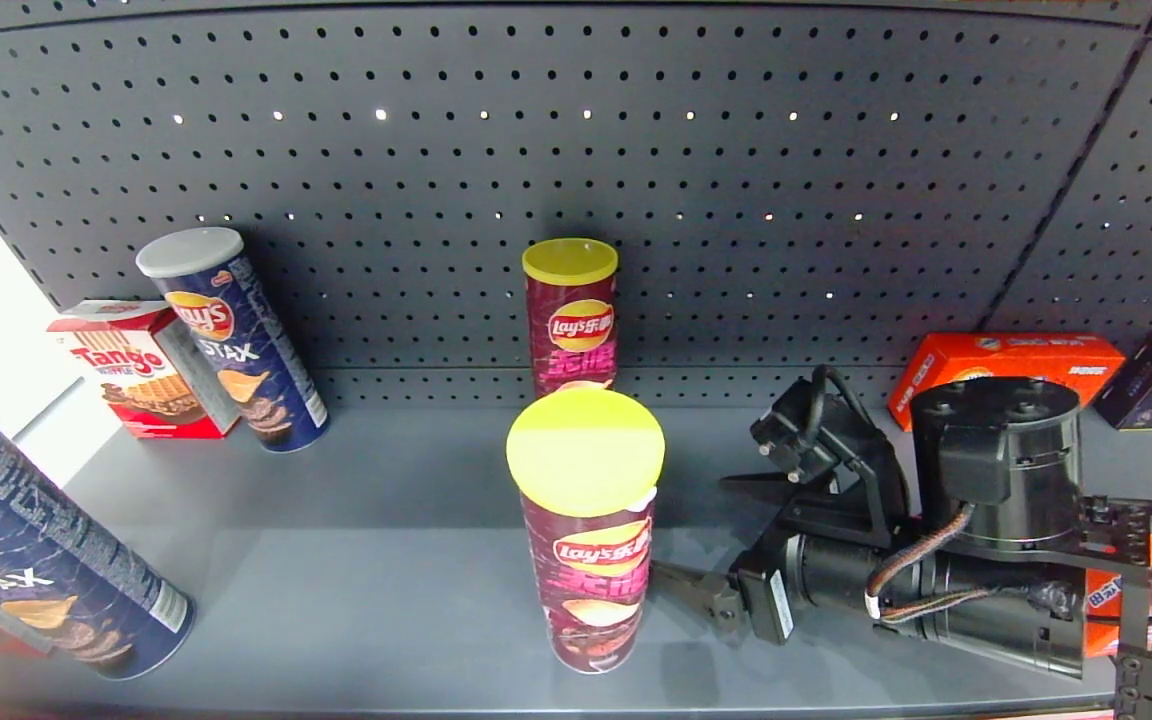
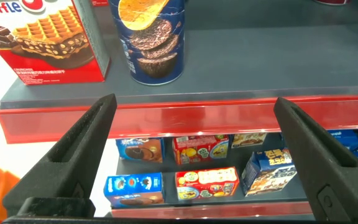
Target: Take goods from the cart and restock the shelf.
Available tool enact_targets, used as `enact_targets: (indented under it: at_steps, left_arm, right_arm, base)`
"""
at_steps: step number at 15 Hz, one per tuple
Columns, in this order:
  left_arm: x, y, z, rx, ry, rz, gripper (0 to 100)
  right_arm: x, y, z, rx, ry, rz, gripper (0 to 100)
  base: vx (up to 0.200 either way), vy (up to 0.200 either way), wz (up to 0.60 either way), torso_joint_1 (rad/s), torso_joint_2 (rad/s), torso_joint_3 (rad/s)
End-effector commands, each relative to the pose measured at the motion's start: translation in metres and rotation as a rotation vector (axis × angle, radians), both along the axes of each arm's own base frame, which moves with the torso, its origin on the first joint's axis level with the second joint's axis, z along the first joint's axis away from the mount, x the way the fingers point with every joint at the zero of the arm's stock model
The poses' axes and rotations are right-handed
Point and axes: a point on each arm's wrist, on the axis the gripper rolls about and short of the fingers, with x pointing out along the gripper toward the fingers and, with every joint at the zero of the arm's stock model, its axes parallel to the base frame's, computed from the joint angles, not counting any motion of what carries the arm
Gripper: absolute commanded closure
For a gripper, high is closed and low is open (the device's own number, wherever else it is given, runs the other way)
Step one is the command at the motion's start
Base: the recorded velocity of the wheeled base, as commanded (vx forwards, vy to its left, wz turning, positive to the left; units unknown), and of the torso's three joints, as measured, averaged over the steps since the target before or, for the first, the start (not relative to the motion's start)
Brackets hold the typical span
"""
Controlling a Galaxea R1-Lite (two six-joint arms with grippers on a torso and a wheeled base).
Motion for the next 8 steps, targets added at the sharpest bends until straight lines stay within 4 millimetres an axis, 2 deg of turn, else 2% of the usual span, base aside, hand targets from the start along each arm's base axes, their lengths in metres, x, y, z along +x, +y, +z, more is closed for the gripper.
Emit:
enact_targets:
  at_steps: [1,8]
  left_arm:
    - [0.0001,0.0000,0.0001,0.000,0.001,-0.003,0]
    - [0.0001,0.0000,-0.0001,0.000,0.003,-0.003,0]
  right_arm:
    - [0.0003,0.0010,-0.0011,-0.003,0.003,0.002,0]
    - [0.0011,-0.0006,0.0008,0.003,-0.004,-0.005,0]
  base:
    - [0.000,0.000,0.00,0.000,0.00,0.000]
    - [0.000,0.000,0.00,0.000,0.00,0.000]
